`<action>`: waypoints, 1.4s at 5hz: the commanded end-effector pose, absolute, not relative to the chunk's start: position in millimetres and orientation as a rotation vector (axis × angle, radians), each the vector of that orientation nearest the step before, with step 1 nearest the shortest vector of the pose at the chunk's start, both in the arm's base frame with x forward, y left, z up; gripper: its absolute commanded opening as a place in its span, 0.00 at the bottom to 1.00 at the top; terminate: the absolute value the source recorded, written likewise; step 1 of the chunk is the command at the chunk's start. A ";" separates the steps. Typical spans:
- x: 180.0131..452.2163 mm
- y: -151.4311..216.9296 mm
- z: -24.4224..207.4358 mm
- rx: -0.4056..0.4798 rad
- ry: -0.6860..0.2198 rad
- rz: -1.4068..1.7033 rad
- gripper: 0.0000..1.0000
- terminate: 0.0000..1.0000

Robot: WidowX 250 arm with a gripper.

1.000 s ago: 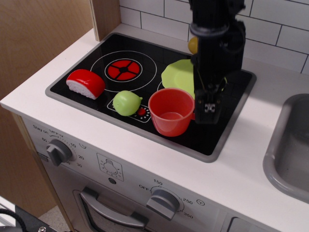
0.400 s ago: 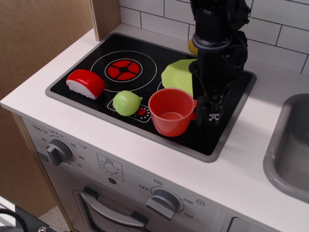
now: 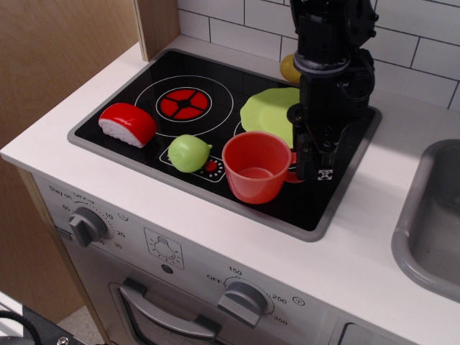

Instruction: Put cup on plate

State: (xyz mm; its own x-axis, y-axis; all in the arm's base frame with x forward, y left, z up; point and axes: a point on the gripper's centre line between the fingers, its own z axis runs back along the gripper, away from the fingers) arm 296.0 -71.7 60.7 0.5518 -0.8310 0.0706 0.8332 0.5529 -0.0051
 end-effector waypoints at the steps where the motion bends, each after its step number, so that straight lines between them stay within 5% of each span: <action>1: 302.0 -66.3 88.0 -0.016 -0.135 -1.023 0.00 0.00; 3: 327.2 -69.4 111.6 0.000 -0.191 -1.113 0.00 0.00; 7: 381.5 -63.2 101.7 0.013 -0.196 -1.137 0.00 0.00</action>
State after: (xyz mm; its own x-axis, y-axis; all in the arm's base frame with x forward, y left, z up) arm 382.0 -75.0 79.9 0.4166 -0.9019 0.1145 0.9035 0.4246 0.0576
